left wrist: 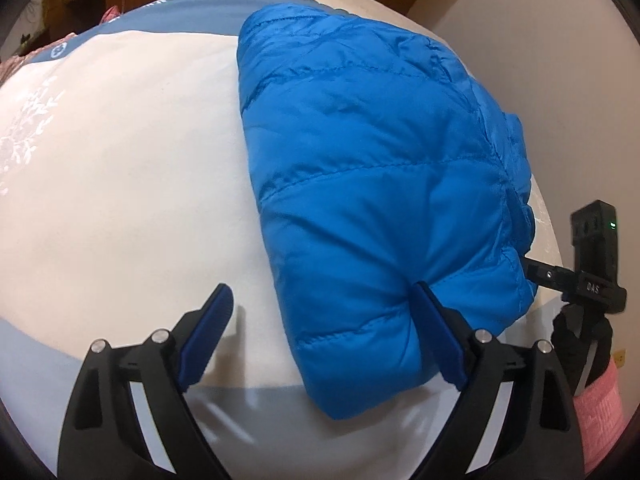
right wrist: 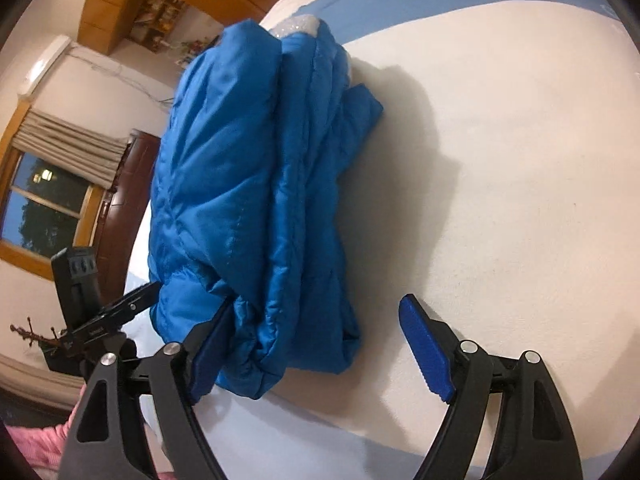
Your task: Fold large clothes
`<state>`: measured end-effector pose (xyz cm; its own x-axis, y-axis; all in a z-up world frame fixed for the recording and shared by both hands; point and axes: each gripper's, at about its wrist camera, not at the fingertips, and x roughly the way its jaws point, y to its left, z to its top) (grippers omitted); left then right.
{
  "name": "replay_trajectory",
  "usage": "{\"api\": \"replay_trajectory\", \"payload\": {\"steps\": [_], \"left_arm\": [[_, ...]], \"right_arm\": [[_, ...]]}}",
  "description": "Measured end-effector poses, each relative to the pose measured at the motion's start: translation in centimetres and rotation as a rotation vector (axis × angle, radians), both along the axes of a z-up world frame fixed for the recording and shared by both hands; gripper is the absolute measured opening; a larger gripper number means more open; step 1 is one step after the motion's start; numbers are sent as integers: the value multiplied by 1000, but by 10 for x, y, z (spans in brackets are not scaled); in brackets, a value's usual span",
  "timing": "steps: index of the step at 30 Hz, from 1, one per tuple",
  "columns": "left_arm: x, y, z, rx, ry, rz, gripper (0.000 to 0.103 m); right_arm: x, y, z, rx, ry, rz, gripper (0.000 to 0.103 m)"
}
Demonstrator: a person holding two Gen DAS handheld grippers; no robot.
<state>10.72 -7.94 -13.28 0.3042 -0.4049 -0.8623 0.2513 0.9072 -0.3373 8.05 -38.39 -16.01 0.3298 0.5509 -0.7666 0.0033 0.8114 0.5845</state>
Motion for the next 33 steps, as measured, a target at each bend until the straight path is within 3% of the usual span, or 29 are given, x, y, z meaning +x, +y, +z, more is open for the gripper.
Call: {"api": "replay_trajectory", "payload": {"steps": [5,10,13,24,33], "left_arm": [[-8,1,21,64,-1,22,88],[-20,2,42,118,-10,48,88],[-32,1,59,156,-31,50,90],[-67,0,99,182,-134,107,94],[-94,-4,120,253,-100,107,94]], "right_arm": [[-13,14,37,-114,-43,-6,82],[-32,29,69,-257,-56,-19,96],[-44,38,83,-309,-71,-24,99],[-71,59,113,-428,-54,-32,99],[-95,78,137,-524,-53,-15,99]]}}
